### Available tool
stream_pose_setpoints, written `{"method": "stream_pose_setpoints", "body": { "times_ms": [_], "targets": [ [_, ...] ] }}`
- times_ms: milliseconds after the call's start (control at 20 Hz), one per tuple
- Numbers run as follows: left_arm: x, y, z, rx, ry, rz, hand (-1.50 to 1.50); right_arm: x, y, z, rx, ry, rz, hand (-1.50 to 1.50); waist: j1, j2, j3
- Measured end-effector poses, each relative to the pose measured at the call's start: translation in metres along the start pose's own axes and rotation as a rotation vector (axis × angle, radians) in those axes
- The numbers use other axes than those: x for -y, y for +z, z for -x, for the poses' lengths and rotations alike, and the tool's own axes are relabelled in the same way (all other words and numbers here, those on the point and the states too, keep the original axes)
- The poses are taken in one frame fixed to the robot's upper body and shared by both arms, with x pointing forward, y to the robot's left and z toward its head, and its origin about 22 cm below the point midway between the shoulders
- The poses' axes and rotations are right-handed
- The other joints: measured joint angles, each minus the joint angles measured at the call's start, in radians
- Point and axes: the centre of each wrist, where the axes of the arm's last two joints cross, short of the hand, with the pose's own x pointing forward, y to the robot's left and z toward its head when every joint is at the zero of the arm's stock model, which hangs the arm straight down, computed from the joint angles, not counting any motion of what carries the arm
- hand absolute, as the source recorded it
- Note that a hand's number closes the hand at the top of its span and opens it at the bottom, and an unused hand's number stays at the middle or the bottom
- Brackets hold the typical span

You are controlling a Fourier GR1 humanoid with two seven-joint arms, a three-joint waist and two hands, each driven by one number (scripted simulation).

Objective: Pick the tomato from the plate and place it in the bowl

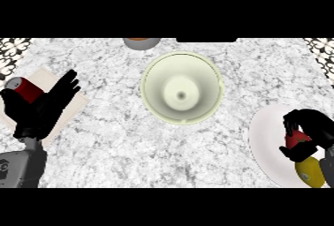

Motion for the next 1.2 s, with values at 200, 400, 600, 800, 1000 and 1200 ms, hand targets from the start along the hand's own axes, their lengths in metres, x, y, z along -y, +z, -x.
{"method": "stream_pose_setpoints", "body": {
  "times_ms": [200, 400, 600, 800, 1000, 1200],
  "targets": [
    [0.005, 0.001, 0.004, -0.005, 0.0, 0.002, 0.0, 0.021, 0.025, -0.009, 0.059, 0.0, 0.042, 1.5, -0.003, -0.001, 0.0],
    [0.0, 0.006, 0.003, -0.008, 0.002, 0.004, 0.0, 0.045, 0.054, -0.025, 0.1, 0.009, 0.085, 1.5, -0.005, -0.003, 0.0],
    [-0.003, 0.001, 0.0, -0.006, 0.002, -0.007, 0.0, 0.085, 0.087, -0.045, 0.129, 0.029, 0.133, 1.5, -0.008, -0.003, -0.001],
    [0.002, 0.003, -0.005, -0.002, -0.005, -0.006, 0.0, 0.113, 0.125, -0.062, 0.158, 0.052, 0.192, 1.5, -0.007, -0.003, -0.001],
    [0.0, 0.006, -0.006, 0.001, -0.003, -0.003, 0.0, 0.137, 0.15, -0.092, 0.177, 0.072, 0.236, 1.5, 0.001, -0.003, -0.001],
    [0.006, 0.003, -0.007, 0.005, 0.001, 0.003, 0.0, 0.155, 0.157, -0.116, 0.225, 0.031, 0.274, 1.5, 0.006, -0.002, -0.002]
  ]
}}
